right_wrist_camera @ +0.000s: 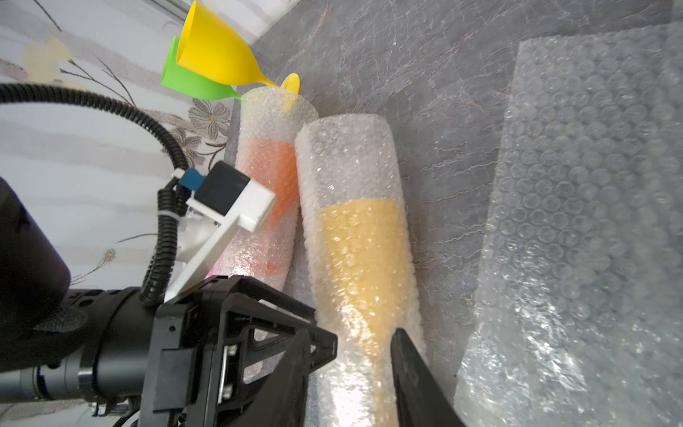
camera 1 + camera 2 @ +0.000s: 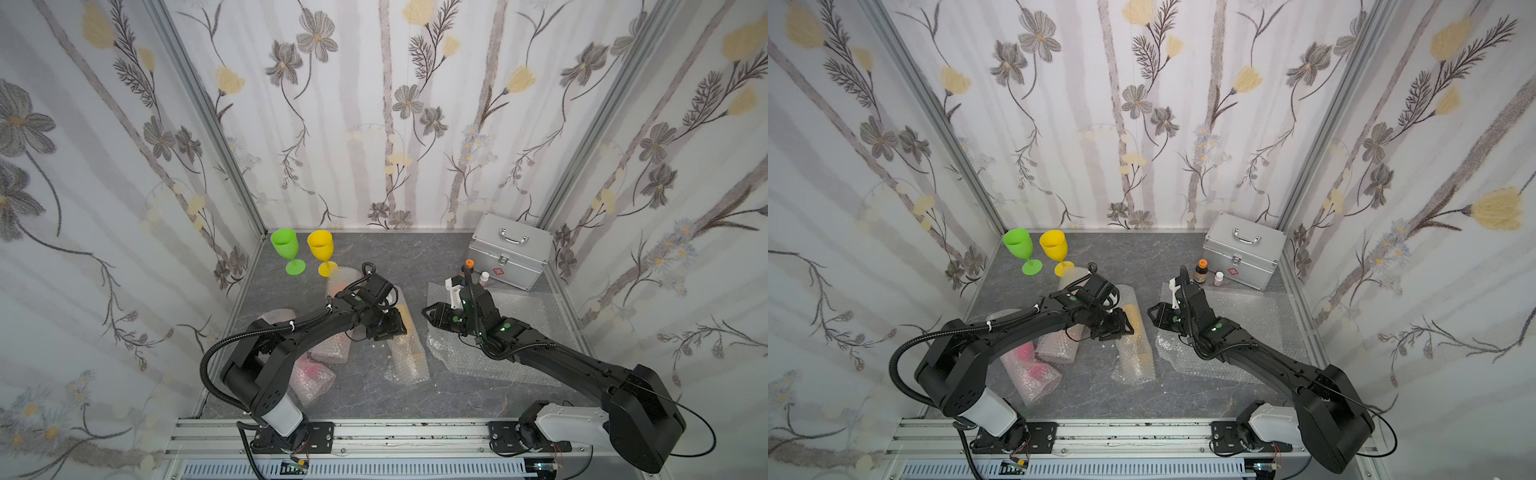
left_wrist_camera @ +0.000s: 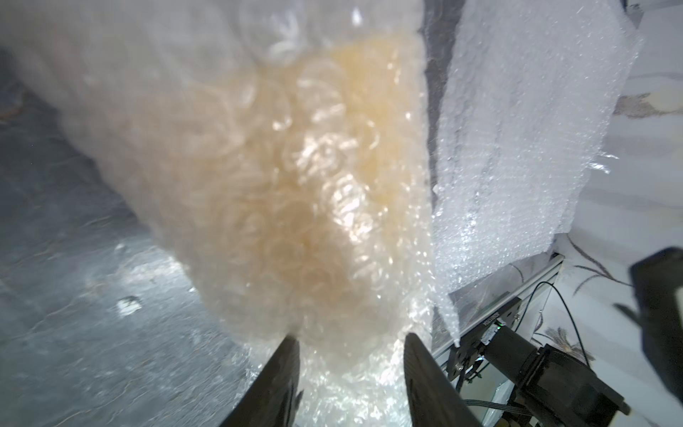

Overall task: Unpack wine glasses from bubble wrap
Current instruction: Move the bubble wrap to the center of the board, then adjust the bubble wrap at the center of the board.

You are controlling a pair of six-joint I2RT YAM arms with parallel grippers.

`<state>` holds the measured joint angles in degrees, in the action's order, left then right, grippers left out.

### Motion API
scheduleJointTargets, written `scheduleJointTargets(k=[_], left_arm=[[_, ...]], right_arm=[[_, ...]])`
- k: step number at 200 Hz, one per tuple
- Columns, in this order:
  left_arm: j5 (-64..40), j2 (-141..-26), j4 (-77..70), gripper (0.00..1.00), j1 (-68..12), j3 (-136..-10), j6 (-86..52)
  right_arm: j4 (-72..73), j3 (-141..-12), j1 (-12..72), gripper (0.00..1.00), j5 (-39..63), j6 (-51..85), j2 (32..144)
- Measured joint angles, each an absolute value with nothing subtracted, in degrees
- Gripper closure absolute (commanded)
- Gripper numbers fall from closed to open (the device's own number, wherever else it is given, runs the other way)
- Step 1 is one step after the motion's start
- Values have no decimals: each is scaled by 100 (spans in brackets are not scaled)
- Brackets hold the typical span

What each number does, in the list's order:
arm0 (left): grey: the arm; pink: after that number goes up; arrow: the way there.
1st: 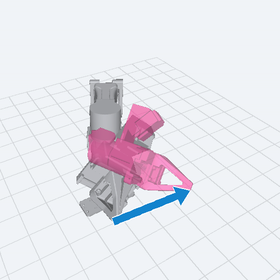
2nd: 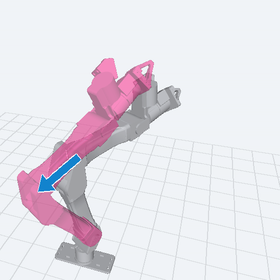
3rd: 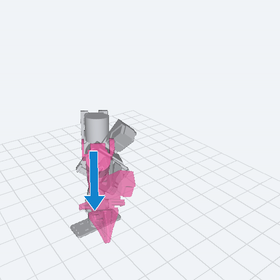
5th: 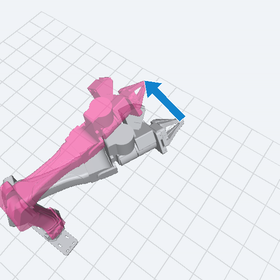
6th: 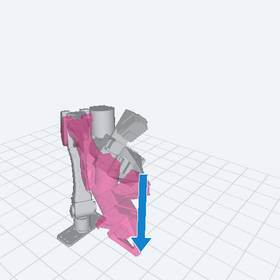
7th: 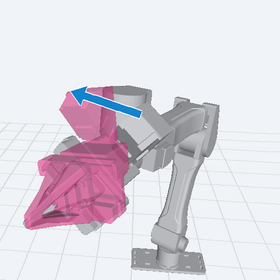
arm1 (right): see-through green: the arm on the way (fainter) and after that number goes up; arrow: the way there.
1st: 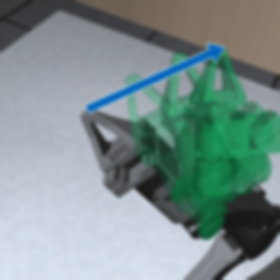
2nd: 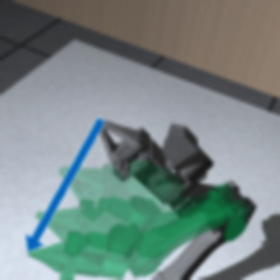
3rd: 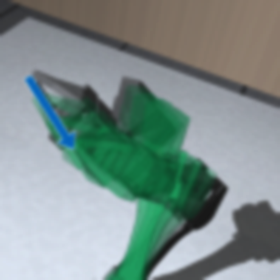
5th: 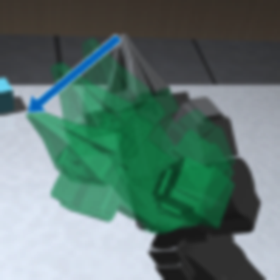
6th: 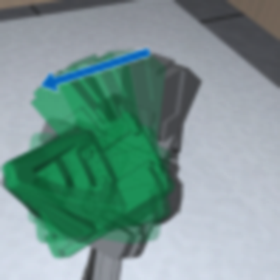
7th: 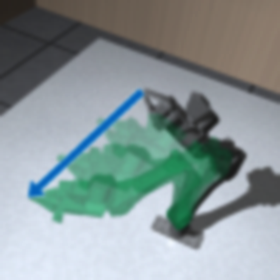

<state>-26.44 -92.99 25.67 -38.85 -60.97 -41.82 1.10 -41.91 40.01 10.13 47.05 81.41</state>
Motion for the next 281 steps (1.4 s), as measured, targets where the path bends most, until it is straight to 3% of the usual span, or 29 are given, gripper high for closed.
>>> scheduleJointTargets(k=[64, 201, 240, 281], left_arm=[[-2659, -9336, 2257, 51, -3819, -6233, -4550], [-1782, -7548, 3092, 50, -2571, -4947, -4241], [-1780, -7286, 3148, 51, -2416, -4650, -4244], [-1828, -7266, 3061, 51, -2401, -4552, -4311]], right_arm=[[-233, -4884, 4906, 62, 318, 4508, 8698], [-1367, -6178, 5859, 61, -427, 4084, 9972], [-1988, -6683, 6071, 52, -714, 3933, 10575], [-2405, -6781, 6029, 51, -969, 3828, 10731]])
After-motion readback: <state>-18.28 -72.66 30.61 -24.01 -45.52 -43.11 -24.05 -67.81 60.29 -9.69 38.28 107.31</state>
